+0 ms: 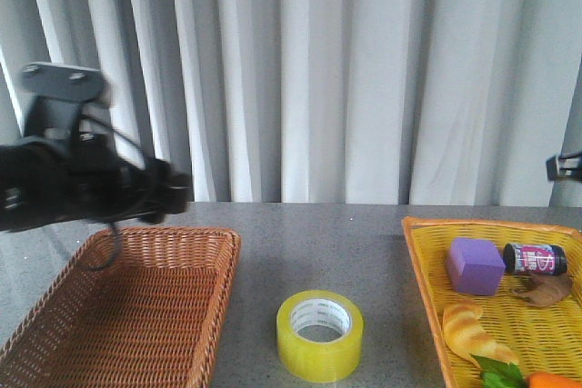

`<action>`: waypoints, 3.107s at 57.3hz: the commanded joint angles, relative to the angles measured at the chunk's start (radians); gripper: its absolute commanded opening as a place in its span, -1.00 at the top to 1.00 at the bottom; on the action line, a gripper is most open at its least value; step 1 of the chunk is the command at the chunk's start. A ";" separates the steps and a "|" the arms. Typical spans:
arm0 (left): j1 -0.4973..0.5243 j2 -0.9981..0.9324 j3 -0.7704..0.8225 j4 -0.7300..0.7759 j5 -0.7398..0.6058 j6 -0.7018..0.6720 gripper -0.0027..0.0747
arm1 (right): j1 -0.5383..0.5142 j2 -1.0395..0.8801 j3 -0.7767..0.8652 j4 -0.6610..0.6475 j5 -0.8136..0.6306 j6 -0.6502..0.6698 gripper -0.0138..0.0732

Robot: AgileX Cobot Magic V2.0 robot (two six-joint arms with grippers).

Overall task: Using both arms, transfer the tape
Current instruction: 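Move the left gripper down over the tape roll on the table, then close the left gripper on the tape roll's rim and lift it, then carry the tape roll over the brown basket and lower it inside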

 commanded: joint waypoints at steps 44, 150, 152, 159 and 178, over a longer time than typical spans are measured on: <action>-0.107 0.734 -0.798 -0.098 0.525 0.027 -0.42 | -0.005 -0.033 0.036 -0.008 -0.049 -0.004 0.70; 0.084 0.372 -0.786 -0.047 0.589 0.050 0.95 | -0.005 -0.033 0.036 -0.008 -0.049 -0.004 0.70; 0.110 0.353 -0.770 -0.051 0.586 0.051 0.95 | -0.005 -0.033 0.036 -0.008 -0.049 -0.004 0.70; 0.192 0.291 -0.673 -0.047 0.546 0.054 0.95 | -0.005 -0.033 0.036 -0.008 -0.049 -0.004 0.70; 0.264 0.295 -0.354 -0.050 0.388 0.078 0.94 | -0.005 -0.033 0.036 -0.008 -0.049 -0.004 0.70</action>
